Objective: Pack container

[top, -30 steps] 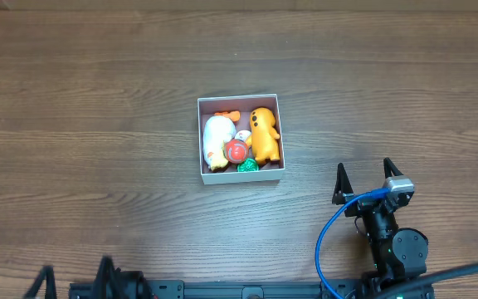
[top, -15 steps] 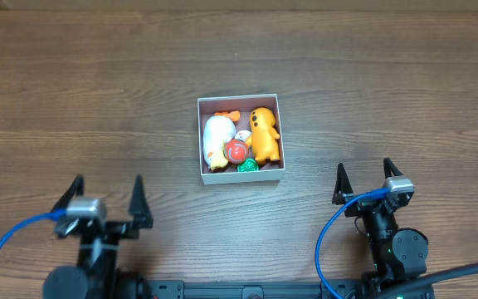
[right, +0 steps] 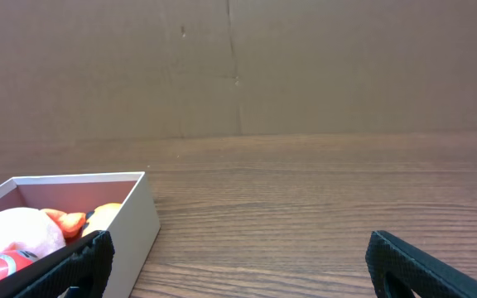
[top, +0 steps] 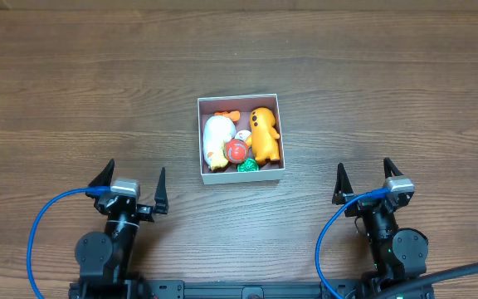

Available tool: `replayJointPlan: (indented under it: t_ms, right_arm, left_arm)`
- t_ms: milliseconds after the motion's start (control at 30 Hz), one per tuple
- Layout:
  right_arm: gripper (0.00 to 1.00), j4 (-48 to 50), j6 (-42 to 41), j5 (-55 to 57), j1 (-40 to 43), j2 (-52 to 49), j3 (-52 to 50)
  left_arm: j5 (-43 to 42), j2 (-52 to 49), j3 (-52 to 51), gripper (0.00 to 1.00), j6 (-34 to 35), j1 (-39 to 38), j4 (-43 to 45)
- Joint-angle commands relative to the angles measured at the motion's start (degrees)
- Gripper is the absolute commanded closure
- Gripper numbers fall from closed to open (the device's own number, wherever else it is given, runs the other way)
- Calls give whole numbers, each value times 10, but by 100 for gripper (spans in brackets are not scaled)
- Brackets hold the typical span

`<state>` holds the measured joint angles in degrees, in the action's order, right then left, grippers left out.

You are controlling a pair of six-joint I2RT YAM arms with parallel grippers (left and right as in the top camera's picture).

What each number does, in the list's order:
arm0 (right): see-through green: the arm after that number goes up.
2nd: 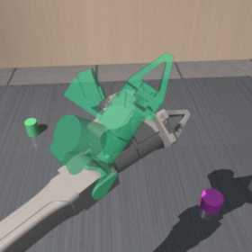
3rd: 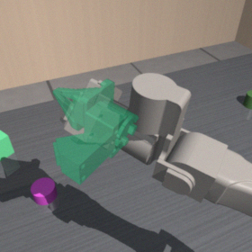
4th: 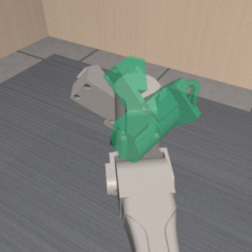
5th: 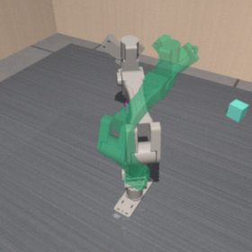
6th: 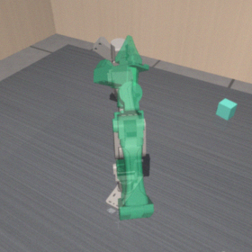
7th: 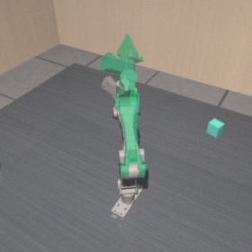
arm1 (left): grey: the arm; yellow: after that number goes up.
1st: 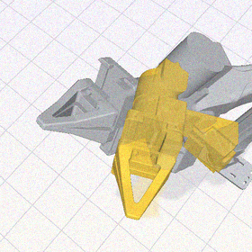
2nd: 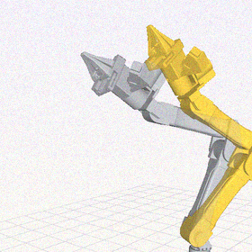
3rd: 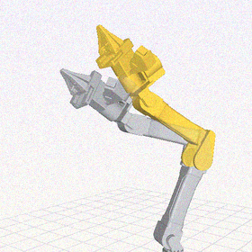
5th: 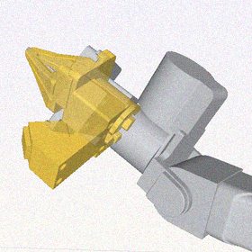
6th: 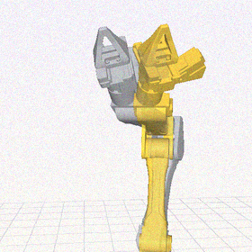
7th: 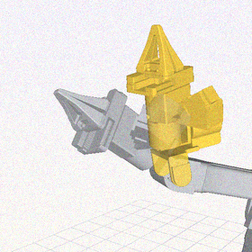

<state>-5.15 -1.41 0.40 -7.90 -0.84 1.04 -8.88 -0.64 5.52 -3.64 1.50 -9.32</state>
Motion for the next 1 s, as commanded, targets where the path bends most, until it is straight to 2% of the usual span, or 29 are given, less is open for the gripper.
replayJointPlan:
  t_ms: [0, 333, 967]
  right_arm:
    - [0, 4, 4, -1, 3, 7, -6]
    - [0, 4, 4, -1, 3, 7, -6]
    - [0, 4, 4, -1, 3, 7, -6]
  left_arm:
    - [-11, 4, -35, 0, -16, 1, 25]
    - [58, 4, -46, 0, -20, 1, 40]
    - [87, 4, -46, 0, 9, 1, 38]
